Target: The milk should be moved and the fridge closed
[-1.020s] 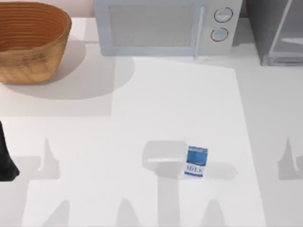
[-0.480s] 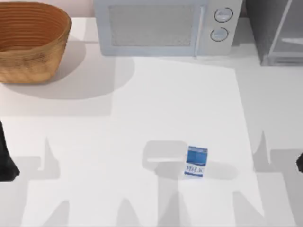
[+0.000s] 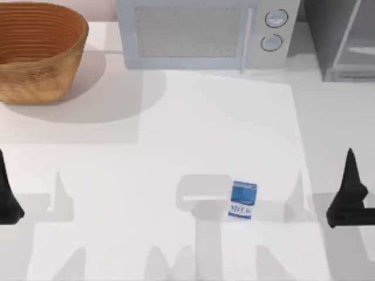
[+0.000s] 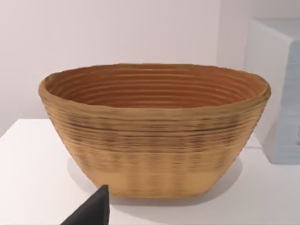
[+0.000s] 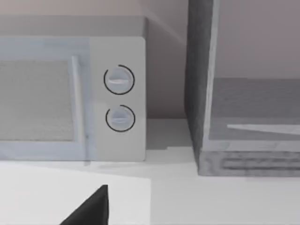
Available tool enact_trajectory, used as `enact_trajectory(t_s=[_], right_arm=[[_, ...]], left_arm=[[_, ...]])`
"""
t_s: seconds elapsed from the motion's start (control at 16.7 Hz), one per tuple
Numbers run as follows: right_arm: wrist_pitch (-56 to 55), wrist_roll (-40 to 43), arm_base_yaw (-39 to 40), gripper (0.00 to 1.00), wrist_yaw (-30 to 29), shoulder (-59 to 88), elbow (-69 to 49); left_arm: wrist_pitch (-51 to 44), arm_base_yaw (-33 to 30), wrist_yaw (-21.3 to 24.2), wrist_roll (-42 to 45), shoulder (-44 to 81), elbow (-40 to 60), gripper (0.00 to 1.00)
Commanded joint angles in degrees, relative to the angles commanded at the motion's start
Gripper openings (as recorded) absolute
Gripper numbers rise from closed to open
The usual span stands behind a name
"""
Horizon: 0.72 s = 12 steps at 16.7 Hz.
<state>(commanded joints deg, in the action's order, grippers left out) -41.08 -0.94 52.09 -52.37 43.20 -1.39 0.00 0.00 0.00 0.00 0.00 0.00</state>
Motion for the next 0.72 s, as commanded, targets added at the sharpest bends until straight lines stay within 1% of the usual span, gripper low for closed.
enact_trajectory(t_s=[0.42, 0.54, 0.72], right_arm=[[-1.07, -0.13, 0.94, 1.0, -1.02, 1.33, -0.19], [-3.19, -0.32, 2.14, 1.0, -2.51, 4.39, -1.68], [-8.54, -0.82, 4.94, 1.0, -6.53, 13.51, -5.47]], left_arm=[[0.0, 0.0, 0.0, 0.0, 0.0, 0.0, 1.0], [0.0, 0.0, 0.0, 0.0, 0.0, 0.0, 1.0], [0.0, 0.0, 0.0, 0.0, 0.0, 0.0, 1.0]])
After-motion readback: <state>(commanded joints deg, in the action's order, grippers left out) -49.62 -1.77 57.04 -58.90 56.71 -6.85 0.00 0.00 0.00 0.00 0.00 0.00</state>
